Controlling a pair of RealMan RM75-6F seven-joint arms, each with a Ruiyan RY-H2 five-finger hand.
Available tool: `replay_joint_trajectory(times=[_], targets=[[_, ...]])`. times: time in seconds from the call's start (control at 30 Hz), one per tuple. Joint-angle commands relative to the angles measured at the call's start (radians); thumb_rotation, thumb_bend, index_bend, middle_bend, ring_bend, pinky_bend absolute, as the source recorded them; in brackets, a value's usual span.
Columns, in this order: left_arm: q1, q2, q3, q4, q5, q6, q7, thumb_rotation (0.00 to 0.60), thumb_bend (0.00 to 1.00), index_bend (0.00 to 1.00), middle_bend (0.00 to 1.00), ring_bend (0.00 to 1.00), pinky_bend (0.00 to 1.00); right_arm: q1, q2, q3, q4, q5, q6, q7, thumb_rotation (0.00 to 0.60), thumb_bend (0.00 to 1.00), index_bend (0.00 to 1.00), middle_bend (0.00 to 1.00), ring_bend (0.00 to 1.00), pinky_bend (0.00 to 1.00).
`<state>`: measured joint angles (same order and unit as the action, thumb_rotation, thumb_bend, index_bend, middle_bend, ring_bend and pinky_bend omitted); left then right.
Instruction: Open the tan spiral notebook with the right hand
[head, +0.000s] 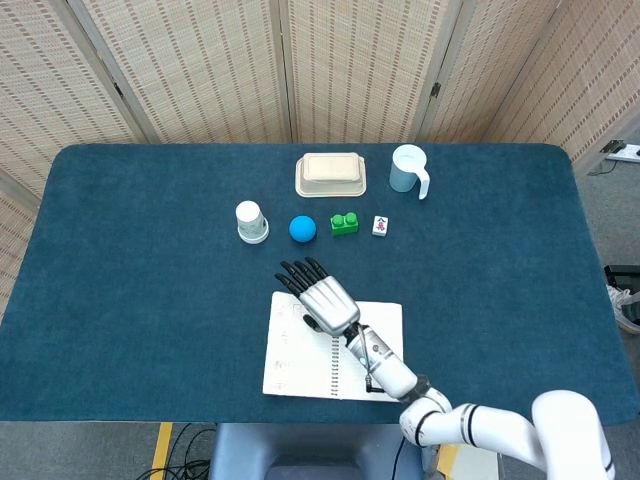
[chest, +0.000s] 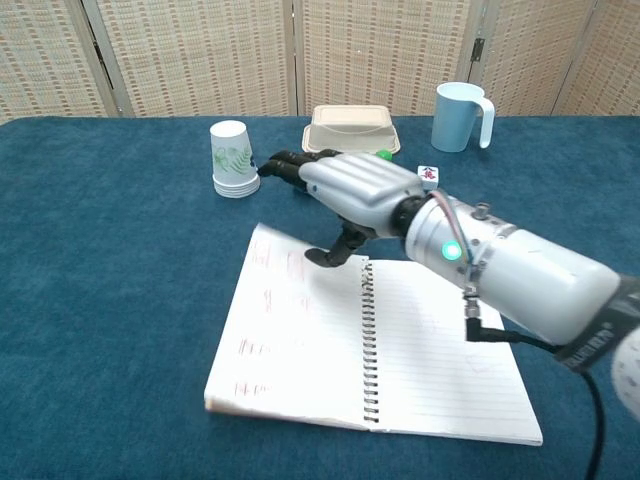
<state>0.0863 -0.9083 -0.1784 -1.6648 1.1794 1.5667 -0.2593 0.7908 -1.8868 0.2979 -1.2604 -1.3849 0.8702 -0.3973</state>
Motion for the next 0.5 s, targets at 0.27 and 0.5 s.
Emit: replay_joint_trajectory(times=[0.27, 0.5], targets=[[0.013, 0.001, 0.005, 0.023, 0.054, 0.027, 0.007, 0.600, 0.02, 0.06, 0.00, 0.09, 0.14, -0.109, 0.166, -0.056, -0.189, 0.038, 0.140, -0.083, 0.600, 0.34, 0.00, 0.00, 0.00, 0.00], [-0.021, -0.035, 0.037, 0.006, 0.137, 0.013, 0.113, 0.600, 0.02, 0.06, 0.00, 0.09, 0.14, -0.326, 0.456, -0.170, -0.415, 0.015, 0.355, -0.071, 0.600, 0.34, 0.00, 0.00, 0.00, 0.00]])
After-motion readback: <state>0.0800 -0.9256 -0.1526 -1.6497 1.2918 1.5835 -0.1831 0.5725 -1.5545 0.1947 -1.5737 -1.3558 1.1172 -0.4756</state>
